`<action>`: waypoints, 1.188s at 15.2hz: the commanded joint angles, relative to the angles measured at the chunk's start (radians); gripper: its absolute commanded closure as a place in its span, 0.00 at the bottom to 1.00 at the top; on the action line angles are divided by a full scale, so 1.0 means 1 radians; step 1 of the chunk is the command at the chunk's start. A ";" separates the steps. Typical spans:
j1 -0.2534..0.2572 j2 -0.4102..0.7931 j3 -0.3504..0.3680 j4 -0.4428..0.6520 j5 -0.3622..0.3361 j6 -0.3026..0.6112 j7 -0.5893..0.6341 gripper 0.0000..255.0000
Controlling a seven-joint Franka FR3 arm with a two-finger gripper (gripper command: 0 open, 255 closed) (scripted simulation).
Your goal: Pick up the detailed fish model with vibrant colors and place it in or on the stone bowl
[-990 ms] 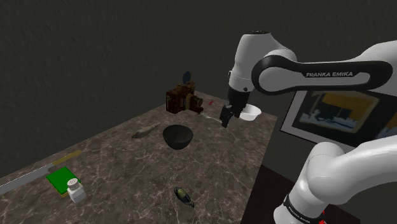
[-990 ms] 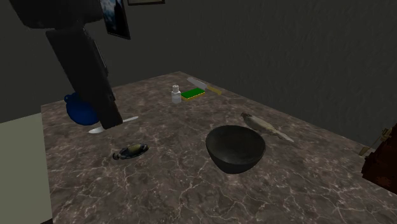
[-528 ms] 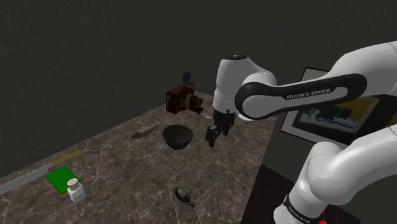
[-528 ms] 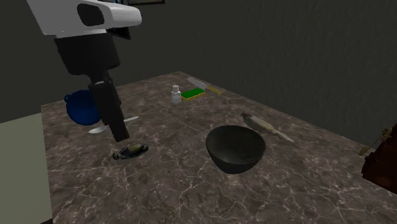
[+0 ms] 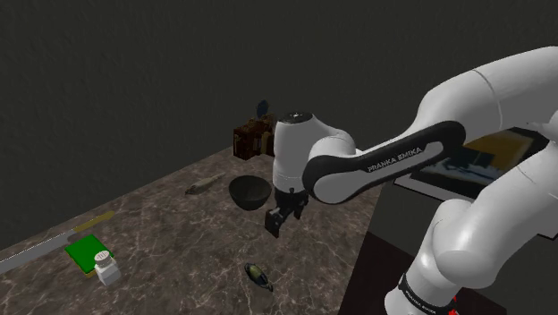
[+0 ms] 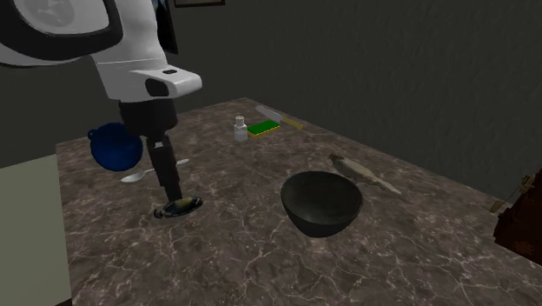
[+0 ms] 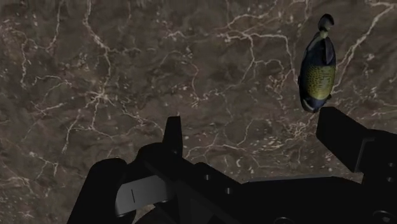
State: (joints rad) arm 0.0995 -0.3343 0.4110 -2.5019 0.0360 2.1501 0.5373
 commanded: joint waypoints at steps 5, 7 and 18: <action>0.004 0.227 0.092 0.056 -0.057 0.121 0.162 0.00; 0.010 0.310 0.112 0.086 -0.095 0.153 0.223 0.00; 0.040 0.517 0.103 0.111 -0.237 0.286 0.367 0.00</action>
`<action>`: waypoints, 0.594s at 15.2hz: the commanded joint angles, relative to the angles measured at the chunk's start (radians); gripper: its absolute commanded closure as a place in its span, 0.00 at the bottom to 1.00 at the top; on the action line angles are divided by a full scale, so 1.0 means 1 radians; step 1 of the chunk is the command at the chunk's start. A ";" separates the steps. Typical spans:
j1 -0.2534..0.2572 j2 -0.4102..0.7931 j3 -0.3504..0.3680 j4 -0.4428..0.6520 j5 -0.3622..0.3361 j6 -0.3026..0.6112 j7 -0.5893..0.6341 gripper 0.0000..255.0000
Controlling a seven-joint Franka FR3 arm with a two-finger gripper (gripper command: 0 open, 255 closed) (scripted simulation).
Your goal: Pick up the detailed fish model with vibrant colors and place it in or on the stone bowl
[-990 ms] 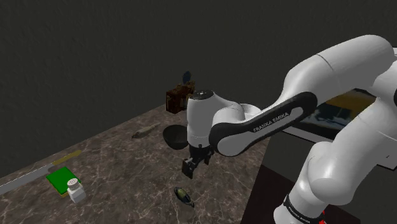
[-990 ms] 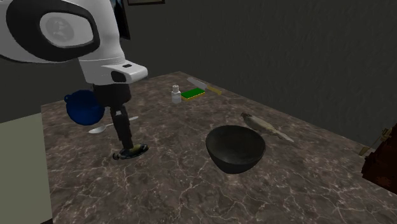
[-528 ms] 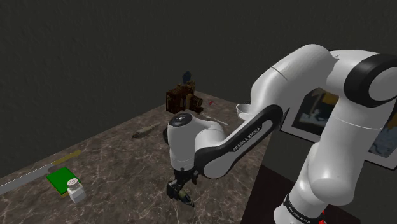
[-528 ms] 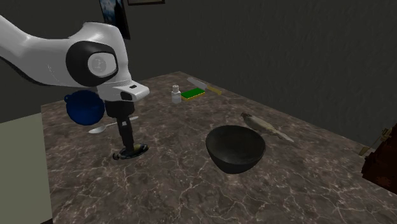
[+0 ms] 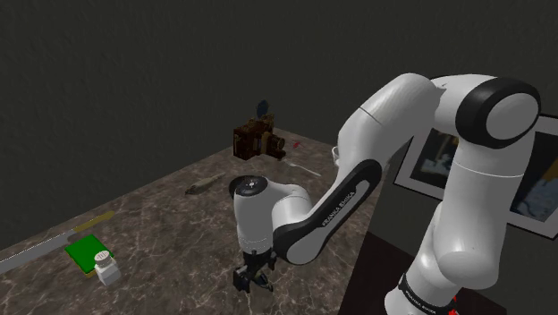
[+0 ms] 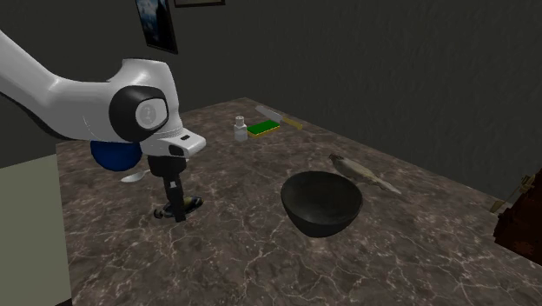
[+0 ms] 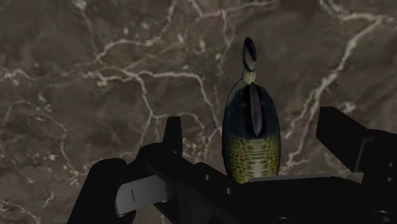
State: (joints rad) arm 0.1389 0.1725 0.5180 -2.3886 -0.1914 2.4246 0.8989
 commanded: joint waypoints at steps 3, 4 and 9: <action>0.001 0.010 -0.004 -0.003 -0.010 0.011 0.005 0.00; 0.001 0.010 -0.004 -0.003 -0.010 0.011 0.005 0.00; 0.001 0.010 -0.004 -0.003 -0.010 0.011 0.005 1.00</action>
